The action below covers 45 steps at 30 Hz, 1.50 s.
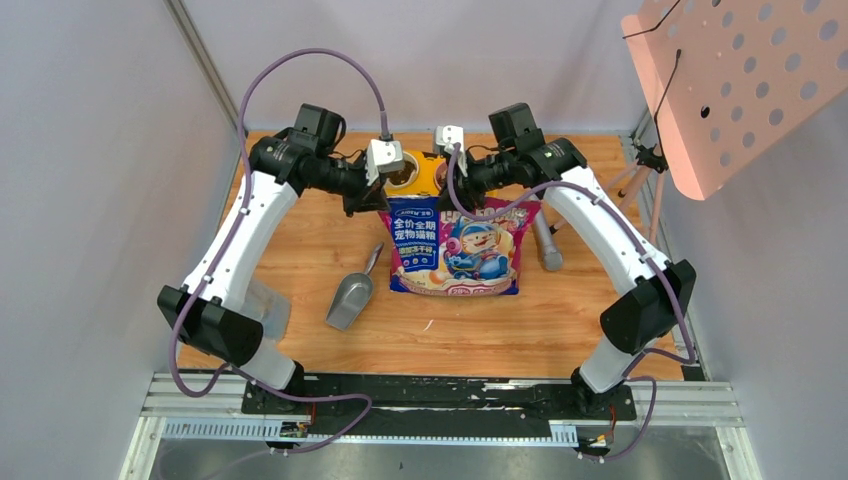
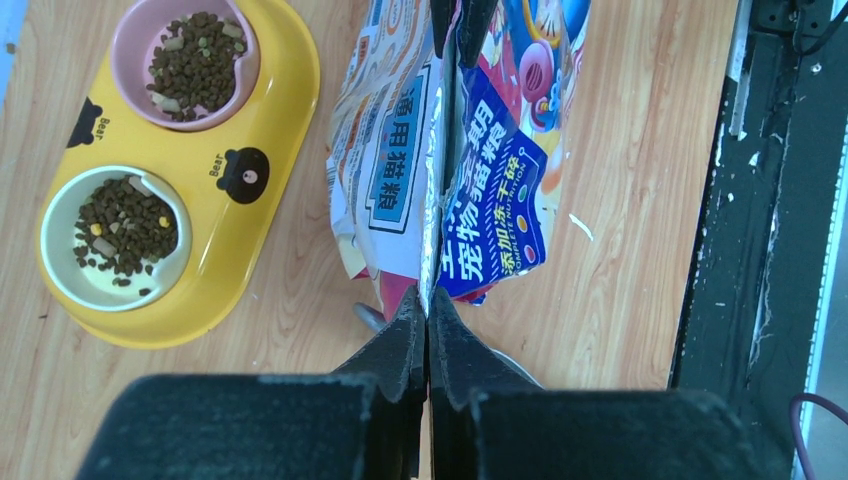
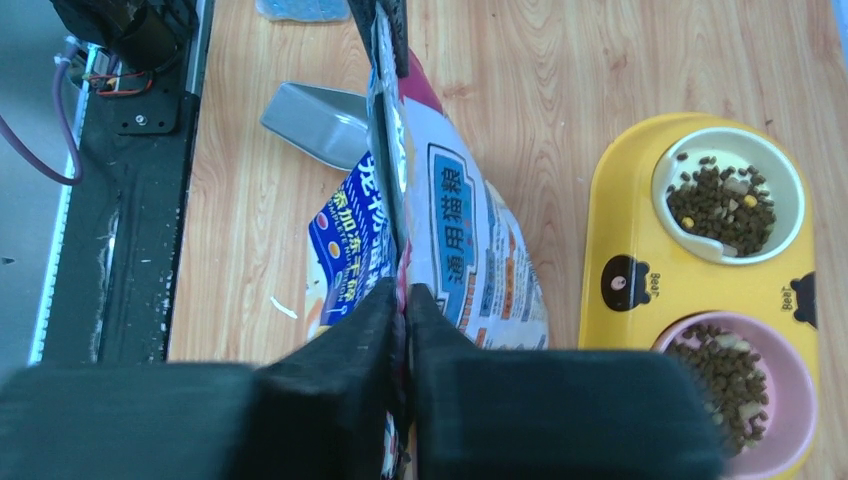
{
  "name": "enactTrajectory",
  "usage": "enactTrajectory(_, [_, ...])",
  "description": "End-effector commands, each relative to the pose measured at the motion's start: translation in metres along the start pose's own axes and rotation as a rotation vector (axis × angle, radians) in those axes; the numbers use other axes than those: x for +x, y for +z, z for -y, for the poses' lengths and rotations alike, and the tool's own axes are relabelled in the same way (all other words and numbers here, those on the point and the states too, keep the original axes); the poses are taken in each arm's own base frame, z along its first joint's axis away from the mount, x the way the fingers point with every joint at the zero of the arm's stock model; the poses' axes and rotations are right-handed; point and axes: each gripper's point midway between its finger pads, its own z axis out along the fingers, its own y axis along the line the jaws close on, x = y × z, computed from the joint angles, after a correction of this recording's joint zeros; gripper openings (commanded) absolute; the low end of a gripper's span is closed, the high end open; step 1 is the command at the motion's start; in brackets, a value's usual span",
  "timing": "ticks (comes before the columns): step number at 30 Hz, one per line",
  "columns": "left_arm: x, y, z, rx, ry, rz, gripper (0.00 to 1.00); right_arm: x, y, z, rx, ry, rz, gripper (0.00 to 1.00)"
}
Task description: Serve the pet food
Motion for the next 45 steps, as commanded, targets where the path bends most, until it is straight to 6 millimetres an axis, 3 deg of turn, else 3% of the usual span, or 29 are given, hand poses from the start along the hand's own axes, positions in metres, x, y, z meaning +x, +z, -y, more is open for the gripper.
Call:
enactTrajectory(1, [-0.026,-0.016,0.021,0.002,-0.009,0.116,0.05,-0.022,-0.021,-0.009,0.067,-0.079,0.039,0.26])
enactTrajectory(3, [-0.032,-0.014,0.022,-0.003,-0.035,0.171,0.14,-0.027,-0.015,-0.012,0.048,-0.046,0.067,0.33])
enactTrajectory(8, [-0.033,-0.008,0.03,0.018,-0.078,0.228,0.13,-0.034,0.013,-0.015,-0.001,-0.027,0.086,0.38])
enactTrajectory(12, [-0.028,-0.014,0.036,-0.002,-0.065,0.215,0.35,-0.037,0.031,-0.018,-0.031,-0.043,0.083,0.38])
enactTrajectory(13, [-0.027,-0.016,0.036,-0.015,-0.075,0.211,0.47,-0.037,0.035,-0.018,-0.04,-0.042,0.084,0.38])
enactTrajectory(15, [-0.022,-0.021,0.034,-0.061,-0.099,0.195,0.59,-0.041,0.04,-0.018,-0.05,-0.049,0.09,0.39])
enactTrajectory(17, [-0.019,-0.03,0.038,-0.088,-0.113,0.195,0.61,-0.046,0.045,-0.019,-0.056,-0.062,0.095,0.4])
enactTrajectory(23, [-0.007,-0.049,0.039,-0.179,-0.157,0.239,0.63,-0.055,0.056,-0.017,-0.066,-0.074,0.108,0.41])
enactTrajectory(26, [-0.004,-0.051,0.039,-0.183,-0.178,0.246,0.63,-0.055,0.062,-0.015,-0.06,-0.079,0.103,0.35])
enactTrajectory(30, [-0.007,-0.052,0.04,-0.176,-0.187,0.267,0.63,-0.054,0.068,-0.004,0.002,-0.096,0.075,0.01])
enactTrajectory(36, [-0.002,-0.048,0.047,-0.136,-0.148,0.264,0.6,-0.066,0.063,-0.006,0.004,-0.111,0.1,0.02])
enactTrajectory(38, [-0.001,-0.044,0.045,-0.128,-0.132,0.265,0.6,-0.066,0.063,-0.008,-0.004,-0.102,0.103,0.21])
enactTrajectory(39, [-0.002,-0.043,0.042,-0.13,-0.112,0.273,0.6,-0.065,0.063,-0.008,0.0,-0.098,0.099,0.26])
enactTrajectory(40, [-0.003,-0.042,0.039,-0.132,-0.106,0.276,0.6,-0.064,0.063,-0.008,0.003,-0.098,0.095,0.19])
enactTrajectory(41, [-0.006,-0.041,0.033,-0.143,-0.087,0.286,0.6,-0.062,0.062,-0.007,0.006,-0.102,0.09,0.03])
enactTrajectory(45, [-0.011,-0.034,0.012,-0.15,-0.061,0.285,0.55,-0.059,0.062,-0.01,-0.004,-0.104,0.082,0.0])
